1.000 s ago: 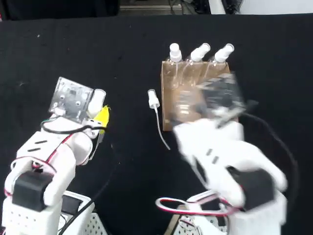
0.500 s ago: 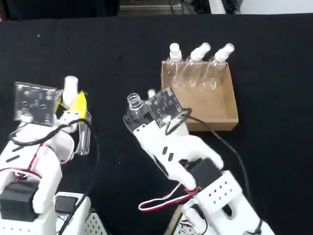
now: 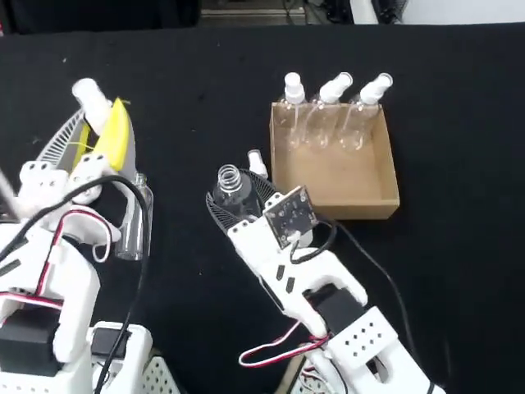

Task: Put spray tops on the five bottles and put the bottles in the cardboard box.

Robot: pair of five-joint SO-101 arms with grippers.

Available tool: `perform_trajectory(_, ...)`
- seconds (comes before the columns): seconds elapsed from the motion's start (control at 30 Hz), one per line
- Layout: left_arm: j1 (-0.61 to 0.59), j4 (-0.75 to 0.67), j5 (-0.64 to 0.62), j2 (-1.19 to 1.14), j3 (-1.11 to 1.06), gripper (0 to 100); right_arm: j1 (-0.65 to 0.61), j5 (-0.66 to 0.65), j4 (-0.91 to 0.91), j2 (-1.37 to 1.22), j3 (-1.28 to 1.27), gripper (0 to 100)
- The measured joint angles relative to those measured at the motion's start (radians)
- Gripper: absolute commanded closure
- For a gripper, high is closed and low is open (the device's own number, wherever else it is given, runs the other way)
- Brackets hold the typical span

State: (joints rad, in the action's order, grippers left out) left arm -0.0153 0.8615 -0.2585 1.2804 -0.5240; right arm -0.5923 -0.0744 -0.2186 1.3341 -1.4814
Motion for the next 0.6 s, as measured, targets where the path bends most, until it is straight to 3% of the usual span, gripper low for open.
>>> perform_trajectory(0.33,0.269,-0.089,-0.072,-0.005,0.0,96,0.0,0.0,0.0,0.0,-0.023,98.8)
perform_trajectory(0.47,0.299,-0.098,-0.072,-0.005,0.0,96,0.0,0.0,0.0,0.0,-0.023,98.8)
perform_trajectory(0.6,0.305,-0.207,-0.072,0.002,-0.04,96,0.0,0.0,0.0,0.0,-0.023,98.8)
